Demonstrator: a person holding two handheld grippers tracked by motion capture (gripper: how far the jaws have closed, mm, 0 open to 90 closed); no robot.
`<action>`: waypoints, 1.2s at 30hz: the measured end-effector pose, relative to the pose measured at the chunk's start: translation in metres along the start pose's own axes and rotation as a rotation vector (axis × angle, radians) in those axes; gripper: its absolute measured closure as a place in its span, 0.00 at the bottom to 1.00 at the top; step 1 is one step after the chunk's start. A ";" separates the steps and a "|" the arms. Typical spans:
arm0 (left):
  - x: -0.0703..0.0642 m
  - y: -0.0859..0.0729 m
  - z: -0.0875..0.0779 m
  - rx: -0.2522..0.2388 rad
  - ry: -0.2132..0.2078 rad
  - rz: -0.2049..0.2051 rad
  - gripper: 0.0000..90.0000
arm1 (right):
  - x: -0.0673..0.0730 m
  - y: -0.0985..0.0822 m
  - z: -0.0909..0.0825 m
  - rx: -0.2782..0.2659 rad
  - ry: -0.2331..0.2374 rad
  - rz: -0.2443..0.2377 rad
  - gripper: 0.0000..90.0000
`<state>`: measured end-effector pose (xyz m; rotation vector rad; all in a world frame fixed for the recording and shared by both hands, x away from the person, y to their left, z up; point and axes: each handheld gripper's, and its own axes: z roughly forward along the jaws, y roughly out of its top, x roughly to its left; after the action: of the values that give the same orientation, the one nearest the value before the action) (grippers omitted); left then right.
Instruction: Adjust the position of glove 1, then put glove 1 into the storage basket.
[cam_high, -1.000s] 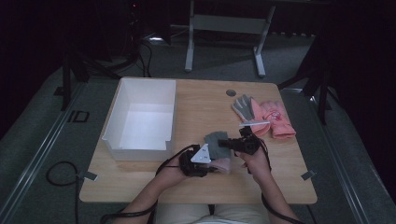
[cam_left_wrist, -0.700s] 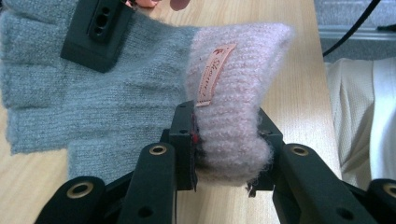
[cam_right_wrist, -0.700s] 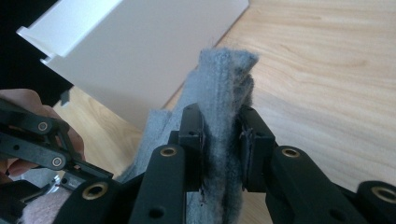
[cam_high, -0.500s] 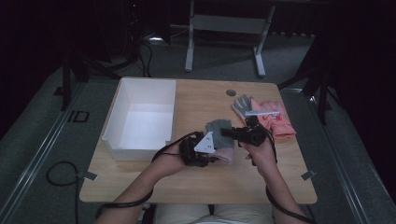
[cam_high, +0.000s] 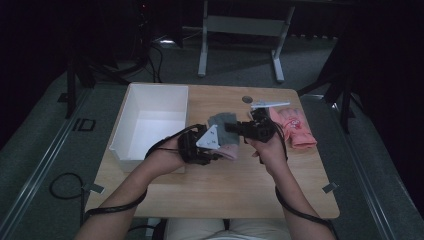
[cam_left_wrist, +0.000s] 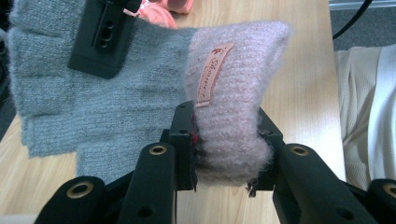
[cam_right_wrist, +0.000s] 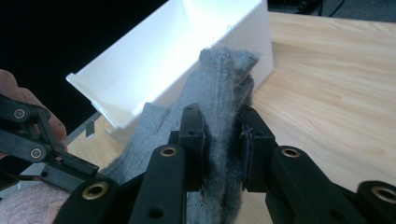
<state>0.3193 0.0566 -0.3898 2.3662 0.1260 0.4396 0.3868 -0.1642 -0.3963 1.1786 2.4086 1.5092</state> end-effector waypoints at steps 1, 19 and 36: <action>0.002 -0.002 -0.004 0.003 0.007 0.001 0.76 | 0.003 0.004 0.003 -0.002 0.001 -0.003 0.83; 0.045 -0.054 -0.075 0.063 0.099 -0.023 0.76 | 0.051 0.070 0.081 0.013 0.061 -0.053 0.82; 0.081 -0.132 -0.094 0.149 0.040 -0.025 0.75 | 0.079 0.076 0.174 0.066 0.040 -0.037 0.83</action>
<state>0.3666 0.2319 -0.3916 2.4989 0.2140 0.4807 0.4488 0.0322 -0.4004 1.1198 2.5104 1.4672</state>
